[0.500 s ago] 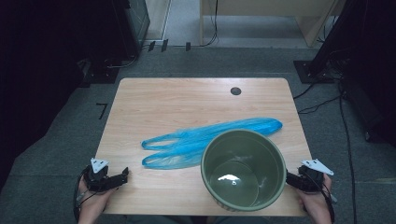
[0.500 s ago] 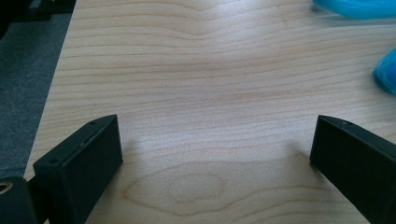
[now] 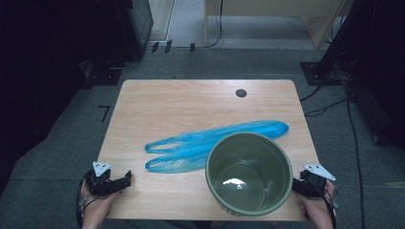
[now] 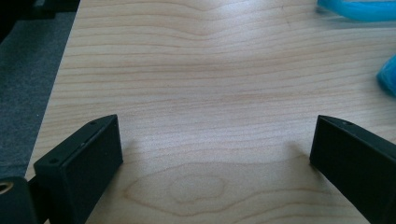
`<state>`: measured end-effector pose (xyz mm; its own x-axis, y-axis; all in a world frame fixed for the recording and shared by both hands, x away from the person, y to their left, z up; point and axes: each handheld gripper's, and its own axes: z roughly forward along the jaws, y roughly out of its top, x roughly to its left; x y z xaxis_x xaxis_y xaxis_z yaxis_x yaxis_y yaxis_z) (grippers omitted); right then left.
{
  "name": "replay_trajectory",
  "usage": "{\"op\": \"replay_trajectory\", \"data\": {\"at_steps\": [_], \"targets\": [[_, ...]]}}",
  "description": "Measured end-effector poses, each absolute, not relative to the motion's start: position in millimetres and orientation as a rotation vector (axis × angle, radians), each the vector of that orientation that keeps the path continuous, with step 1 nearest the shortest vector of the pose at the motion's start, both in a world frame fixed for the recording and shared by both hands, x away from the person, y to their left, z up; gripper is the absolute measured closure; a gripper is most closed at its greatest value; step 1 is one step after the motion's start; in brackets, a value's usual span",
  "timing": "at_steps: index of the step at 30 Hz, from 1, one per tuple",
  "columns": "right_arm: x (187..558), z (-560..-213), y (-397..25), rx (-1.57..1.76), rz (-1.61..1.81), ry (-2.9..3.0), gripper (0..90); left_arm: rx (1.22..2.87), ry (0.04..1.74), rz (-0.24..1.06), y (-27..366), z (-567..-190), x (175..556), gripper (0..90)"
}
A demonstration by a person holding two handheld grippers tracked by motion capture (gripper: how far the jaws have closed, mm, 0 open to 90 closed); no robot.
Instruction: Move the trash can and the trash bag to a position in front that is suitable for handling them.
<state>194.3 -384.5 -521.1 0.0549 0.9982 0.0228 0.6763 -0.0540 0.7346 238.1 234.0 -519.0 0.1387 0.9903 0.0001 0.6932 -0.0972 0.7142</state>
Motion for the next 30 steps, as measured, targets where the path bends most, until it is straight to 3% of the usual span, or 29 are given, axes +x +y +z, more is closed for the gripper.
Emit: {"op": "replay_trajectory", "data": {"at_steps": [12, 14, 30], "targets": [[189, -499, -351, 1.712, 0.914, 1.703, 19.4, 1.834, 1.617, 0.706, 234, -517, 234, 1.8], [187, -496, -347, 1.707, 0.910, 1.692, 21.7, 1.803, 1.627, 0.649, 234, -515, 234, 1.8], [188, -499, -337, 1.725, 0.955, 1.687, 22.6, 1.844, 1.533, 0.610, 212, -514, 230, 1.8]]}}
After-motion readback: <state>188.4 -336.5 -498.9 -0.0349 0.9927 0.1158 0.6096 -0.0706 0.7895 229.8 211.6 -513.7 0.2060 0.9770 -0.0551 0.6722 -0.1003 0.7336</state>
